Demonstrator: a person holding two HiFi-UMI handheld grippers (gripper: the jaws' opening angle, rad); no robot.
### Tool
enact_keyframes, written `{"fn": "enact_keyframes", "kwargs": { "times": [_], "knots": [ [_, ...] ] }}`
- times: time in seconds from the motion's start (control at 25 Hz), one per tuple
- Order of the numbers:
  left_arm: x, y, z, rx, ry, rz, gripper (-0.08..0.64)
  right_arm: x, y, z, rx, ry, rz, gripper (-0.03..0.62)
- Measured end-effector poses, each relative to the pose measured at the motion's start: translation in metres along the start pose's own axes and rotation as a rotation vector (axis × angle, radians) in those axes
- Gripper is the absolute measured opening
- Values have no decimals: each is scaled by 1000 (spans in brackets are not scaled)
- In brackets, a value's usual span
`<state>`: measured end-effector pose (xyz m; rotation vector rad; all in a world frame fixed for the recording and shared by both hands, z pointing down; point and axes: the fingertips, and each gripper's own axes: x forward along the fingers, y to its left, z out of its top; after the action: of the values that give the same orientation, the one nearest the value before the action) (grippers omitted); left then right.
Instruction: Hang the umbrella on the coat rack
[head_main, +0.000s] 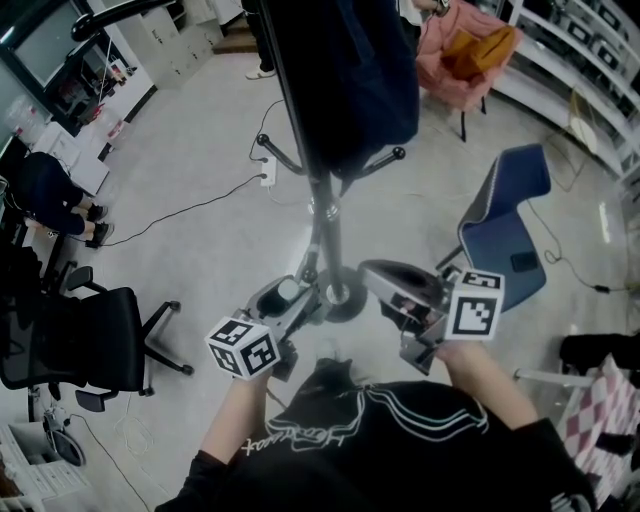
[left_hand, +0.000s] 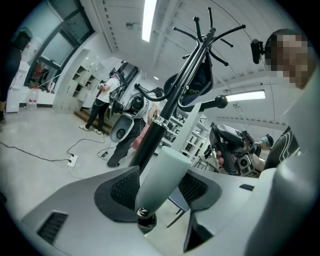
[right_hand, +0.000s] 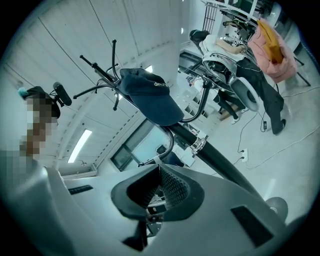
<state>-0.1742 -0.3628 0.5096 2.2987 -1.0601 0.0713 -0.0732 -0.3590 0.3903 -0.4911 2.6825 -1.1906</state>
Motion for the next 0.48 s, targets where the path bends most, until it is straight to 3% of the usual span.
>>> {"fn": "enact_keyframes", "kwargs": {
  "times": [0.2, 0.48],
  "knots": [
    [7, -3, -5, 5, 41, -16, 232, -3, -2, -1, 12, -15, 2, 15],
    [-6, -5, 6, -75, -22, -23, 233, -12, -1, -4, 13, -15, -6, 15]
  ]
}}
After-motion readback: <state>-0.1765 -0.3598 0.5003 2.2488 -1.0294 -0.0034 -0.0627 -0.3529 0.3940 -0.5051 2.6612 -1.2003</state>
